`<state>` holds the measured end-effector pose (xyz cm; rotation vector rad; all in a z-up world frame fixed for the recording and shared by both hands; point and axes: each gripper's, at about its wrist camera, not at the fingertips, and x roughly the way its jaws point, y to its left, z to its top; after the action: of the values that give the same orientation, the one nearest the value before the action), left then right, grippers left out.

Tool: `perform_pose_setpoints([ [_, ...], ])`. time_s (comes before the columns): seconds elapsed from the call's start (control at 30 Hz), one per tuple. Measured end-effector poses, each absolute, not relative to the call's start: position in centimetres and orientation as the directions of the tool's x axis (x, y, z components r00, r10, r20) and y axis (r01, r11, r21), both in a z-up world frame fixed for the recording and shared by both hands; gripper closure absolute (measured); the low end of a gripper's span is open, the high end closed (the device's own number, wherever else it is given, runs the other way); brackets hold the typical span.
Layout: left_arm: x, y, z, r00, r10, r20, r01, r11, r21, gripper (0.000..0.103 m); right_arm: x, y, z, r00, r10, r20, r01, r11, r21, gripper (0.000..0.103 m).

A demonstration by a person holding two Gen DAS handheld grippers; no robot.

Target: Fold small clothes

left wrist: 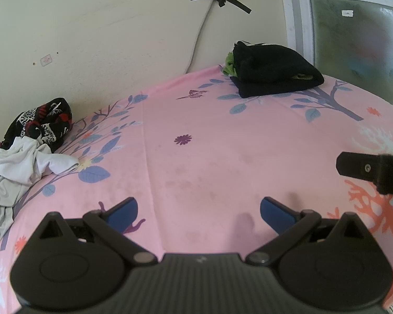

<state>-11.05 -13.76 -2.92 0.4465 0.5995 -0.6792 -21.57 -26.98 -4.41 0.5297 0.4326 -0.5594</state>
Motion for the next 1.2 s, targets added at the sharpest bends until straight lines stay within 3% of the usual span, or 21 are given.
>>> perform_pose_setpoints([
  [1.2,-10.91,-13.64,-3.12,0.617,-0.448,-0.648,0.699,0.690,0.188,0.000,-21.33,-26.80,-4.54,0.761,-0.389,-0.519,0.601,0.723,0.341,0.012],
])
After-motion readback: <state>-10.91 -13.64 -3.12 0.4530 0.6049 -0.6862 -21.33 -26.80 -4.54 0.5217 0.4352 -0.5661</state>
